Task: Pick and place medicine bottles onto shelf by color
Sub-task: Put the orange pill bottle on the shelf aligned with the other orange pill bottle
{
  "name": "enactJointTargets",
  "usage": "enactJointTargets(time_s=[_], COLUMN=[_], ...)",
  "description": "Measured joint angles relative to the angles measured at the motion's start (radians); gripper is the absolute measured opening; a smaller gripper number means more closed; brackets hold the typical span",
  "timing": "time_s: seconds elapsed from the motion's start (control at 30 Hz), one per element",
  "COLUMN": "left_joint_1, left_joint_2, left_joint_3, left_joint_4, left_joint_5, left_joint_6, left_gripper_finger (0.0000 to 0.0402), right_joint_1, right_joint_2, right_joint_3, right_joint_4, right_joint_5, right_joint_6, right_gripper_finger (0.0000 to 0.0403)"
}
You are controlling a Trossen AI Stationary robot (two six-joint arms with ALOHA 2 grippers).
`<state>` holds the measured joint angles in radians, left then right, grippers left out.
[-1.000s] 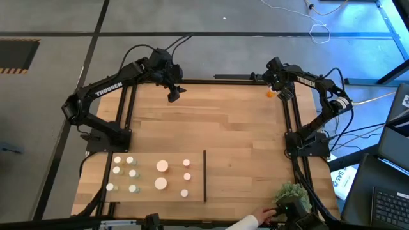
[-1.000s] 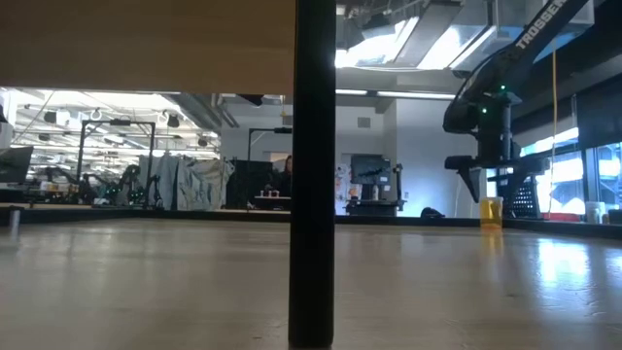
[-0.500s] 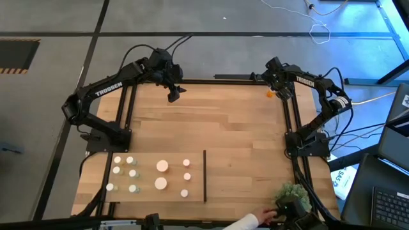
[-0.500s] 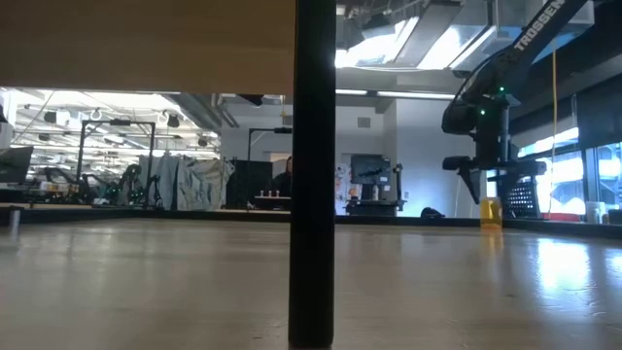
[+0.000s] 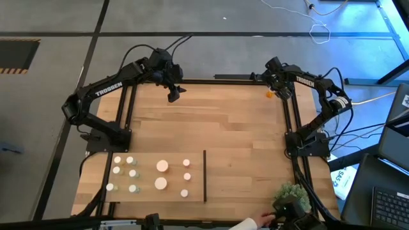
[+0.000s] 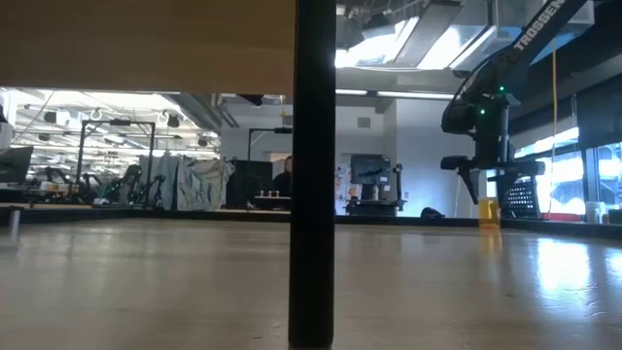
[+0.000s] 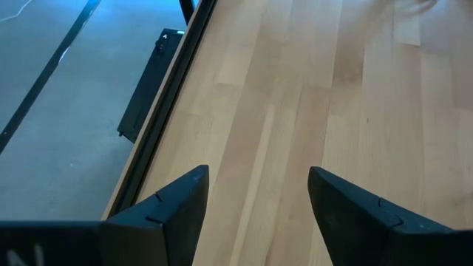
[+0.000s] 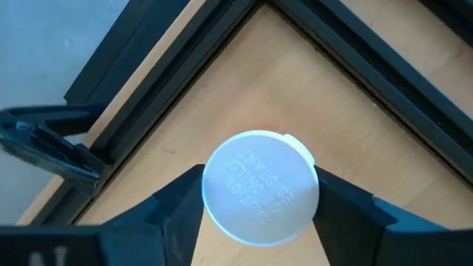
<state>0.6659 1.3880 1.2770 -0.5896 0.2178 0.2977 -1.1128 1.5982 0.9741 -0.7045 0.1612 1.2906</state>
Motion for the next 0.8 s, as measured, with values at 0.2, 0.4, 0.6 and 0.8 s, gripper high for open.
enactJointTargets(time_s=[0.2,0.4,0.6,0.8], left_joint_1=[0.0,0.0,0.0,0.0], left_joint_2=[0.0,0.0,0.0,0.0], left_joint_3=[0.0,0.0,0.0,0.0], left_joint_4=[0.0,0.0,0.0,0.0], left_joint_5=[0.0,0.0,0.0,0.0], left_joint_6=[0.0,0.0,0.0,0.0], left_gripper_finger=[0.0225,0.0225,0.0225,0.0225], right_joint_1=[0.033,0.056,0.059,0.059], right_joint_2=[-0.001,-0.002,-0.002,-0.002], right_joint_3=[0.0,0.001,0.001,0.002], right_joint_4=[0.0,0.0,-0.002,-0.001], right_joint_5=[-0.004,-0.036,-0.091,-0.13], right_joint_6=[-0.09,-0.219,-0.254,-0.33], right_gripper_finger=[0.0205,0.0212,0.0219,0.0207])
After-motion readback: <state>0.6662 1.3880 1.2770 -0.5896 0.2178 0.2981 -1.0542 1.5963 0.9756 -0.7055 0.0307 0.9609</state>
